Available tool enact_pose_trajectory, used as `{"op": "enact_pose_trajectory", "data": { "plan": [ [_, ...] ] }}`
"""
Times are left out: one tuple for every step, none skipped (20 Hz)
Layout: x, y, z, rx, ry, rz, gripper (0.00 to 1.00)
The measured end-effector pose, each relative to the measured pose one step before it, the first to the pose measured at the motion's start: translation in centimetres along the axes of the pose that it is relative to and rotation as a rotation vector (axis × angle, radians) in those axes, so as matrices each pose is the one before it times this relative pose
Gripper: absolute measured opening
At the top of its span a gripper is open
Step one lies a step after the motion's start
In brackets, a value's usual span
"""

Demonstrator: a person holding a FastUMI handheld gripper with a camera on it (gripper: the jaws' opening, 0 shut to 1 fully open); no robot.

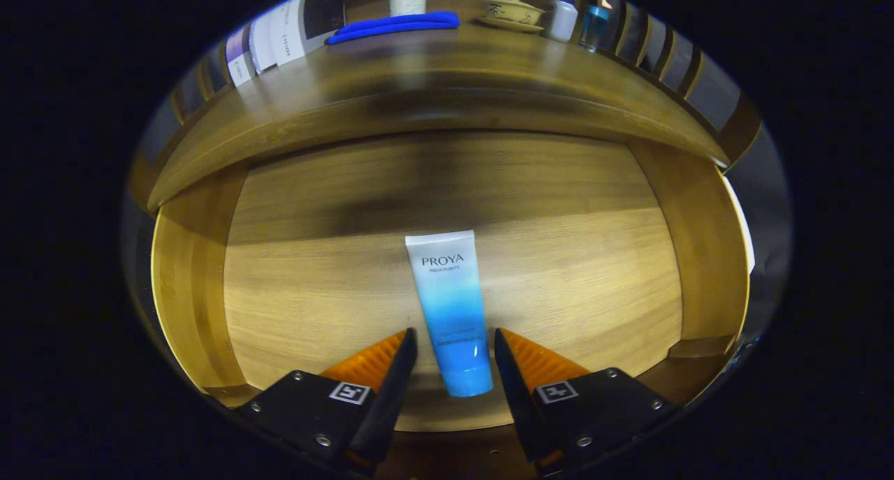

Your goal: Pull open the drawer, take out the items inside it, and place them on the countertop above the cabinet.

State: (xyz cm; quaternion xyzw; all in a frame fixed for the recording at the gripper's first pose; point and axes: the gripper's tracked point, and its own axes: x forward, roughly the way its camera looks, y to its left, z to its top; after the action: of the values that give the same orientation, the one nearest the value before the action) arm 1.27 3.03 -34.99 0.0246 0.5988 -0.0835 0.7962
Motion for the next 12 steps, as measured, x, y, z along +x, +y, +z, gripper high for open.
{"op": "enact_pose_trajectory", "data": {
  "plan": [
    [0.256, -0.105, -0.046, 0.00604, 0.00132, 0.00833, 0.64],
    [-0.129, -0.152, -0.116, -0.00312, -0.0002, -0.00027, 0.62],
    [0.006, -0.042, -0.082, -0.00594, -0.0015, 0.00492, 0.56],
    [-0.05, -0.058, 0.15, -0.00112, -0.00383, 0.00204, 0.51],
    [-0.182, -0.067, 0.067, -0.00216, -0.00599, -0.00173, 0.47],
    [0.062, 0.024, -0.087, -0.00794, -0.00667, -0.00097, 0.45],
    [-0.071, -0.008, 0.101, -0.00096, -0.00426, -0.00354, 0.43],
    [0.033, -0.046, -0.143, -0.00335, -0.00374, -0.0027, 0.42],
    [-0.195, -0.17, 0.018, -0.00771, -0.00448, -0.00675, 0.4],
    [-0.198, -0.182, 0.183, -0.00829, -0.013, -0.01062, 0.39],
    [-0.465, -0.199, 0.038, -0.00725, -0.01355, -0.0047, 0.39],
    [-0.57, -0.259, -0.159, -0.00418, -0.01223, -0.00496, 0.39]
  ]
}}
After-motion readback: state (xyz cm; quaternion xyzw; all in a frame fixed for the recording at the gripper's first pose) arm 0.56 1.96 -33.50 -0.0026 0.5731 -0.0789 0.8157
